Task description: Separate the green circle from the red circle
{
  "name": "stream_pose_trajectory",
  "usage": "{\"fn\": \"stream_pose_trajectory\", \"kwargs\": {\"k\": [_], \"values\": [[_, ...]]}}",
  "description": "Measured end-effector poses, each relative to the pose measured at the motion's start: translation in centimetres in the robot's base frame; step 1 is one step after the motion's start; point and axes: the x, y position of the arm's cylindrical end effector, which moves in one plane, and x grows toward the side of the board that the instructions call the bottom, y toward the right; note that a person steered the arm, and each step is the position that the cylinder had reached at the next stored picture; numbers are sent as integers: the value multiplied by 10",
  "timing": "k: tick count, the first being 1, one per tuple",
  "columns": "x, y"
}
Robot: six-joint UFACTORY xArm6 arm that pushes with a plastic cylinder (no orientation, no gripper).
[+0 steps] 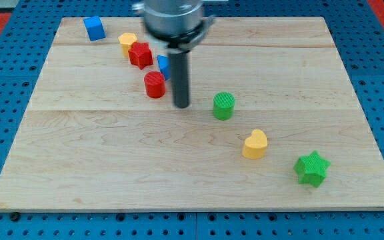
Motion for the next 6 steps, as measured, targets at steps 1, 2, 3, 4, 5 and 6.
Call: {"fn": "stream_pose_trajectory", "kwargs": {"k": [1, 2, 3, 4, 5, 6], "values": [[-31, 60], [-11, 103], [19, 81], [28, 39], [30, 55], [13, 84]]}}
